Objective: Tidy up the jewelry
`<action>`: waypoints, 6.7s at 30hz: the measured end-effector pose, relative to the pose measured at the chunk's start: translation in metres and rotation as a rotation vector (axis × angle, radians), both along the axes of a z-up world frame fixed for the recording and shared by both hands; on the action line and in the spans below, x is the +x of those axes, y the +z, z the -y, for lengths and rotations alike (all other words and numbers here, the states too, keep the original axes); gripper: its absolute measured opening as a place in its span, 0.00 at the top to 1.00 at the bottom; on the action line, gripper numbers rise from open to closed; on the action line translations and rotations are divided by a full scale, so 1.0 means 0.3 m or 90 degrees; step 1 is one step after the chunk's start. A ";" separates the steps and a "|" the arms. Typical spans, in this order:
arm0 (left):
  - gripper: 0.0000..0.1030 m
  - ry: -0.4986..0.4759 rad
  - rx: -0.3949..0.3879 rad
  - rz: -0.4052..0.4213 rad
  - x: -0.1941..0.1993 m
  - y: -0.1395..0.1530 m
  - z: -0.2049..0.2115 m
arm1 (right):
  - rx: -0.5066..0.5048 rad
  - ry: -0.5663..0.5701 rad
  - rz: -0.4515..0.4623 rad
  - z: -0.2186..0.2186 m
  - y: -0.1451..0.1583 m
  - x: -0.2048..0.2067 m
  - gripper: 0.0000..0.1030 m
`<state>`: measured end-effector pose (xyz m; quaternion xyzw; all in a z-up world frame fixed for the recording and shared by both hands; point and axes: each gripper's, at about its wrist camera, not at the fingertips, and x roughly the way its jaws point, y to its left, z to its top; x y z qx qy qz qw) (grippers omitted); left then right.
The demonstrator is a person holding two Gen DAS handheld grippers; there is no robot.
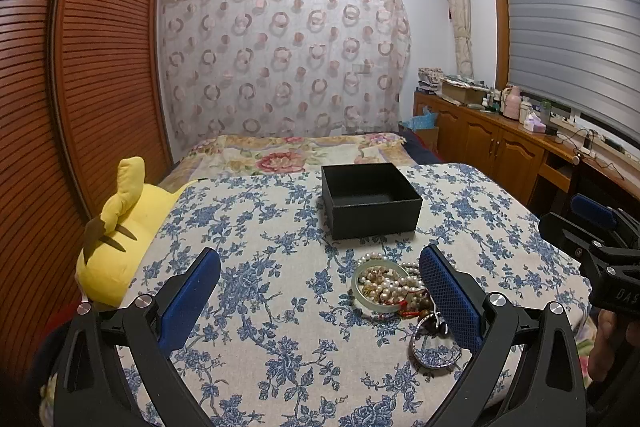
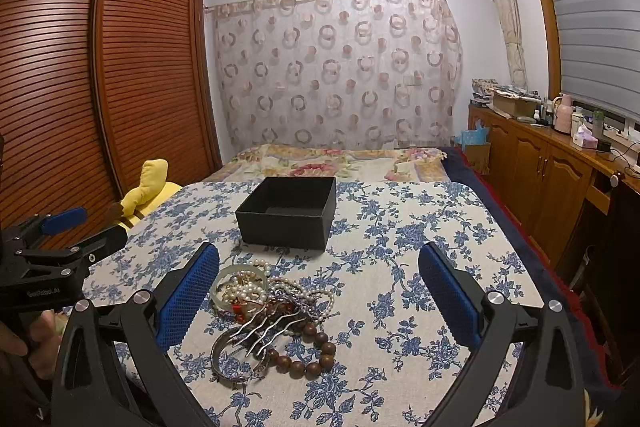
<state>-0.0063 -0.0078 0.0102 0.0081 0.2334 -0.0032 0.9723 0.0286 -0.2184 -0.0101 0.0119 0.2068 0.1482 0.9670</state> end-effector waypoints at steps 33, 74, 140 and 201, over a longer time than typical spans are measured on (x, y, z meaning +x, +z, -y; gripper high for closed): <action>0.06 -0.172 -0.014 -0.184 0.112 -0.267 0.126 | -0.056 0.052 -0.109 0.068 -0.176 0.107 0.23; 0.47 -0.227 -0.035 -0.232 0.167 -0.331 0.072 | -0.025 0.161 -0.230 -0.090 -0.293 0.226 0.38; 0.47 -0.193 -0.052 -0.188 0.205 -0.272 0.019 | -0.105 0.166 -0.170 -0.087 -0.182 0.300 0.80; 0.39 -0.147 0.000 -0.151 0.757 -0.118 0.047 | -0.033 0.152 -0.115 -0.046 -0.076 0.682 0.51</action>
